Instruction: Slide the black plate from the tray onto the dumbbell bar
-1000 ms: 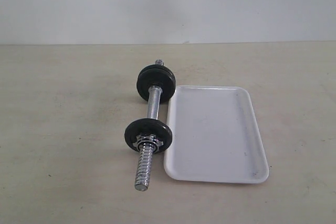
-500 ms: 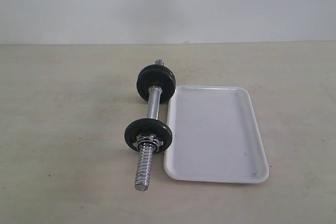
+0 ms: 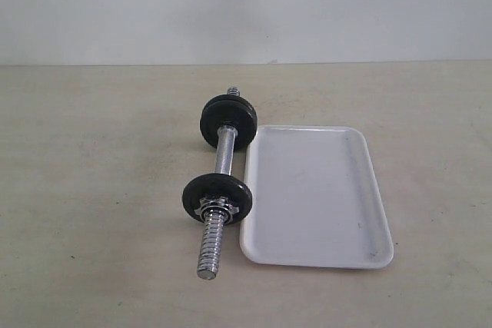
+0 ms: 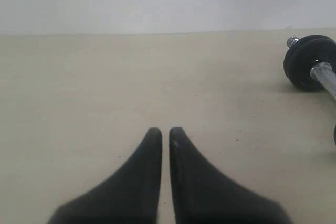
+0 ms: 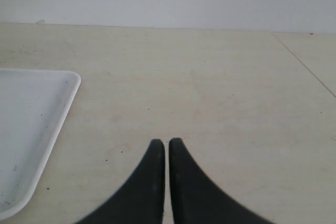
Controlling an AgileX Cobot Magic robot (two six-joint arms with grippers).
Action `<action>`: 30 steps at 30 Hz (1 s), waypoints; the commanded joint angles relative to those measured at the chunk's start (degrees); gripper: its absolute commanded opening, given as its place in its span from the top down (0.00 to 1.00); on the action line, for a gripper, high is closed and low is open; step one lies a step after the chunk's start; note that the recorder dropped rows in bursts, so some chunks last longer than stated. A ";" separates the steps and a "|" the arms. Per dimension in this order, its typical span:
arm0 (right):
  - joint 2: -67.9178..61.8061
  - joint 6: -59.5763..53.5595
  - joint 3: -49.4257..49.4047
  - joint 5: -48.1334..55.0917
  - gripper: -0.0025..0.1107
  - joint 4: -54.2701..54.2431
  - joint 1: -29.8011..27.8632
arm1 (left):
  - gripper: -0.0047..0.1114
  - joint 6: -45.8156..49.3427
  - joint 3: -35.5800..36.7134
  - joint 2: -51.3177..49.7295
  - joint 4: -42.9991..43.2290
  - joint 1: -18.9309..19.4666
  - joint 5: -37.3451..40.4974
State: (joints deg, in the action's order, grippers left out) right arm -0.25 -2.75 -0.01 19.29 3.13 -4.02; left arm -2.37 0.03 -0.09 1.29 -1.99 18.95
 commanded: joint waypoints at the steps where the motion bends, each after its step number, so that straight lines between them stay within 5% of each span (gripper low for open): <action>1: 0.25 -0.26 0.01 -0.35 0.97 0.10 0.14 | 0.92 0.28 -0.03 0.09 -0.40 0.20 -0.76; 16: 0.25 -0.26 0.01 -0.34 0.97 0.10 0.40 | 0.92 0.28 -0.03 0.09 -0.40 0.20 -0.89; 30: 0.25 -0.26 0.01 -0.34 0.97 0.10 9.75 | 0.92 0.28 -0.03 0.09 -0.40 3.01 -0.89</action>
State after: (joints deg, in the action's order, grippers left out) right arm -0.25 -2.75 -0.01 19.29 3.13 5.70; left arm -2.33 0.03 -0.09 1.29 -0.30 18.95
